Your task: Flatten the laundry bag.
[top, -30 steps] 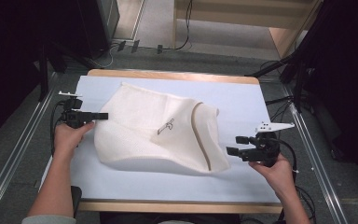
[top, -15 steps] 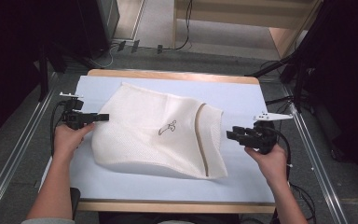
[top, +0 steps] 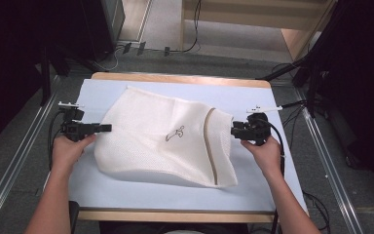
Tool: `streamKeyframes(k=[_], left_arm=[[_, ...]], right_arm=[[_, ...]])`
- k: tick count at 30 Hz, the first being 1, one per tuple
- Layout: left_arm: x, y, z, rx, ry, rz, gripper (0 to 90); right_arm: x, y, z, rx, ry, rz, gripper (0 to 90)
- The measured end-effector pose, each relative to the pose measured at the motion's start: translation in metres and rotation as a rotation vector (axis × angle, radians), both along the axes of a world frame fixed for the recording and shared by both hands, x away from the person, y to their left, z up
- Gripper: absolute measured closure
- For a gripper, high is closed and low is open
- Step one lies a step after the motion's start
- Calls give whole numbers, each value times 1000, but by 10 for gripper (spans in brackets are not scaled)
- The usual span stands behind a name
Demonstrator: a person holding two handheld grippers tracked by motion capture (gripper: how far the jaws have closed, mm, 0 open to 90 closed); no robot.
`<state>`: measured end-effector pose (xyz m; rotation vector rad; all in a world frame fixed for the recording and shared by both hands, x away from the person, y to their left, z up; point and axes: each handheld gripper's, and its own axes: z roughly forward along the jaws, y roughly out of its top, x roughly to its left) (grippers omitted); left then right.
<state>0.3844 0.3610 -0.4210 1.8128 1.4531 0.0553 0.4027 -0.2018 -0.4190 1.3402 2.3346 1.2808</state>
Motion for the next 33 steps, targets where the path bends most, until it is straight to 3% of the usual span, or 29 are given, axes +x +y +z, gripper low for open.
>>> streamKeyframes(k=[4, 8, 11, 13, 15, 17, 22, 23, 25, 29, 33], left_arm=[[-11, 4, 4, -13, -8, 7, 467], [-21, 9, 6, -24, -10, 12, 453], [-26, 8, 0, -60, 31, 9, 455], [-26, 4, -5, -44, 68, -1, 461], [-26, 1, -9, -33, 93, -11, 483], [-25, 0, -13, -35, 106, -18, 513], [-22, -8, -22, -14, 172, -57, 795], [-21, -9, -23, -10, 178, -64, 850], [-18, -11, -23, -17, 183, -77, 876], [-14, -10, -18, 0, 148, -69, 888], [-8, 2, -16, -2, 133, -22, 887]], right_arm=[[13, -1, -6, -27, -1, -26, 507], [27, 0, -10, -14, -5, -21, 573], [35, 1, -12, -7, -11, -24, 703], [38, 0, -12, -3, -11, -34, 831], [41, -1, -11, 10, -15, -41, 866], [42, -2, -9, 7, -26, -52, 868], [47, -7, 0, -3, -82, -76, 868], [49, -9, 3, -6, -112, -85, 868], [52, -12, 6, -1, -140, -96, 866], [58, -16, 1, 2, -106, -97, 848], [57, -21, -3, 24, -65, -76, 738]])
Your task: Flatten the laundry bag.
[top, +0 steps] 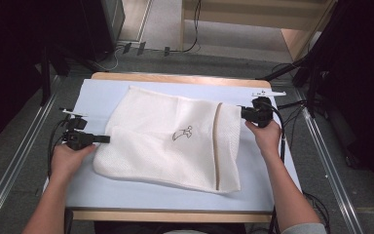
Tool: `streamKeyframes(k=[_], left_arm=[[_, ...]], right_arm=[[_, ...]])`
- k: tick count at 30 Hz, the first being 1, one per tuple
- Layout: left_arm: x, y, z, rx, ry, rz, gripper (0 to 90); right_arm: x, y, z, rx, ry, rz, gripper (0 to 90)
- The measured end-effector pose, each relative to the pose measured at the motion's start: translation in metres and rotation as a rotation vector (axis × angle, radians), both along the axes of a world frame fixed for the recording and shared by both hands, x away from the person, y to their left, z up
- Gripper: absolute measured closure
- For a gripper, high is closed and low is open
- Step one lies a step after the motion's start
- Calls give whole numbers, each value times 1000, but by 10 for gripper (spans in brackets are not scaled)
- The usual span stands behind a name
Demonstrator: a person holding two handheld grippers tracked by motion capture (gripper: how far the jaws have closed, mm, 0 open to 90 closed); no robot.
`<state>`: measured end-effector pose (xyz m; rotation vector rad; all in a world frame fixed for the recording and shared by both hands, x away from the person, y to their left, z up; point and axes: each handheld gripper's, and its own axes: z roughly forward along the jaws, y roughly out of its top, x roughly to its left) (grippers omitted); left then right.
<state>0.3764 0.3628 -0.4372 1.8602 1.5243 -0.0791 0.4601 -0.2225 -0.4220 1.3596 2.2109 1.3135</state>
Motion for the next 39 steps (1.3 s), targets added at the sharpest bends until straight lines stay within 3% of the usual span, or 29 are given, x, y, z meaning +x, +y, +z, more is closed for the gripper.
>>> streamKeyframes(k=[4, 6, 9, 13, 17, 19, 21, 23, 28, 36, 39], left_arm=[[10, 11, 1, 21, -21, 9, 886], [14, 17, 4, 11, -43, 17, 886], [21, 25, 3, 2, -59, 42, 884], [30, 31, 3, 33, -82, 67, 883], [39, 37, 5, 41, -112, 108, 882], [41, 38, 3, 20, -107, 116, 875], [41, 38, 4, 13, -111, 114, 824], [40, 36, 6, 6, -124, 105, 724], [35, 33, 11, 51, -152, 92, 478], [20, 31, 25, 45, -221, 89, 407], [12, 30, 31, 64, -229, 79, 404]], right_arm=[[-4, -3, -2, -9, 34, 44, 695], [-8, -4, -2, -35, 43, 54, 657], [-14, -9, -1, -44, 42, 59, 632], [-22, -13, 1, -45, 39, 68, 631], [-33, -18, 5, -50, 22, 58, 718], [-38, -22, 9, -56, 3, 44, 777], [-40, -25, 11, -52, -4, 13, 797], [-38, -27, 10, -9, 8, -6, 803], [-34, -26, 6, -12, 22, -6, 782], [-25, -16, 3, -26, 23, 19, 730], [-21, -15, 3, -27, 22, 21, 705]])
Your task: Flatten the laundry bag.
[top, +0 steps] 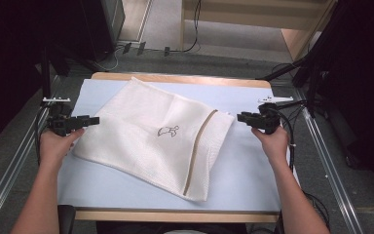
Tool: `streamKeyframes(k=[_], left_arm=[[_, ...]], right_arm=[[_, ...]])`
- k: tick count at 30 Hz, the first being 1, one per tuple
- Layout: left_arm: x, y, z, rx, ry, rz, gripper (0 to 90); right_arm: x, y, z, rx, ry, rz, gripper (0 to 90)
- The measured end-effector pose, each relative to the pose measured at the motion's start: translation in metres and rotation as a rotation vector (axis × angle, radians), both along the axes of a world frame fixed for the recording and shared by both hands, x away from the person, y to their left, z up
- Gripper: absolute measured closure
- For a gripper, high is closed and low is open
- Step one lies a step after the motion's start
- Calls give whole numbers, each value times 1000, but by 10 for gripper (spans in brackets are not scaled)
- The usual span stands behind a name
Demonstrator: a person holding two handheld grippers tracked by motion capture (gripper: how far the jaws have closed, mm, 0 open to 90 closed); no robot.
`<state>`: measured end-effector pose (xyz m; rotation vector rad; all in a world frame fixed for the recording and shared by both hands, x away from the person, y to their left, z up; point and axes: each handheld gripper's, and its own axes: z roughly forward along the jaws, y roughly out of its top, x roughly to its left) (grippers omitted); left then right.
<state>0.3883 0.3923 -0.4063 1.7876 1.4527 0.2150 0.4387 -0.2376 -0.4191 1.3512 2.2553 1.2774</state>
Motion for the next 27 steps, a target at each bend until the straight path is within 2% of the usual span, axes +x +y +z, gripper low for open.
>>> streamKeyframes(k=[5, 8, 10, 14, 16, 20, 22, 24, 27], left_arm=[[-17, -5, 7, 3, -9, 8, 400], [-30, -12, 4, 12, 15, 2, 418], [-36, -16, 1, 14, 31, 7, 431], [-44, -19, -2, -29, 34, 25, 436], [-51, -23, -4, -21, 37, 21, 436], [-62, -27, -6, -11, 41, 19, 438], [-66, -30, -8, -2, 56, 11, 444], [-70, -32, -9, -5, 58, 3, 449], [-74, -33, -12, 3, 61, 7, 454]], right_arm=[[4, -1, 2, 29, -21, -9, 660], [6, 2, 1, 4, -59, 1, 641], [8, 4, 1, 4, -67, 10, 649], [15, 8, -1, 7, -66, 0, 671], [20, 11, -2, 0, -75, -6, 674], [32, 15, -12, 8, -36, -11, 663], [37, 16, -18, 10, 6, 1, 663], [41, 17, -24, -8, 24, 8, 663], [47, 19, -32, -9, 53, 13, 645]])
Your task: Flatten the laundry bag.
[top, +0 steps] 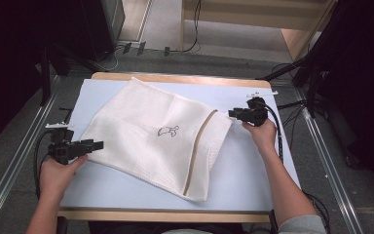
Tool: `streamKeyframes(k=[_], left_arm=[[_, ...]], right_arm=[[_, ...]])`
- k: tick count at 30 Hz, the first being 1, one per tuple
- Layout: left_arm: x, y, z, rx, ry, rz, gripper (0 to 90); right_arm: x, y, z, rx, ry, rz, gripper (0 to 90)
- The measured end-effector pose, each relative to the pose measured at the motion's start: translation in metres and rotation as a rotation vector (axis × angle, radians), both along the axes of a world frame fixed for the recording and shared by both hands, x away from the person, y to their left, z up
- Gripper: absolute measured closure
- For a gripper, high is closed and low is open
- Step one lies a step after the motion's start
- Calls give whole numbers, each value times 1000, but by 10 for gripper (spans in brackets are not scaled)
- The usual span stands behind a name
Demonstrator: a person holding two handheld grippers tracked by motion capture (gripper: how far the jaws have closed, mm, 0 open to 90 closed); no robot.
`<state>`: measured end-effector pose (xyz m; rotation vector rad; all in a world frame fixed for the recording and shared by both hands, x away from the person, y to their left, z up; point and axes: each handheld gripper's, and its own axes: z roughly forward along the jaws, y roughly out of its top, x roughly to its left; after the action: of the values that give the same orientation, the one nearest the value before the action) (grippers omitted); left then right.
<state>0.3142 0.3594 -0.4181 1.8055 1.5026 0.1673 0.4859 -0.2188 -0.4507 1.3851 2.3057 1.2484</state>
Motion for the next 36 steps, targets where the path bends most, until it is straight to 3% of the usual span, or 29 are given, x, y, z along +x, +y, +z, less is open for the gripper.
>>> streamKeyframes(k=[7, 11, 13, 17, 20, 24, 36], left_arm=[[2, 3, -7, 25, 8, 12, 457], [3, 8, -8, 22, 11, 27, 456], [4, 10, -9, 18, 7, 31, 455], [6, 10, -9, 14, 8, 28, 451], [6, 11, -10, 10, 8, 30, 451], [7, 12, -10, 7, -3, 26, 442], [25, 6, -12, -1, 1, -4, 420]], right_arm=[[7, 11, -26, -25, 64, -2, 583], [2, 17, -26, -58, 28, 7, 592], [-2, 20, -27, -92, 3, 10, 636], [-6, 25, -25, -127, 5, 22, 810], [-6, 25, -22, -141, 25, 34, 860], [-6, 15, -19, -172, 19, 4, 865], [-27, -42, -22, -107, 62, -78, 856]])
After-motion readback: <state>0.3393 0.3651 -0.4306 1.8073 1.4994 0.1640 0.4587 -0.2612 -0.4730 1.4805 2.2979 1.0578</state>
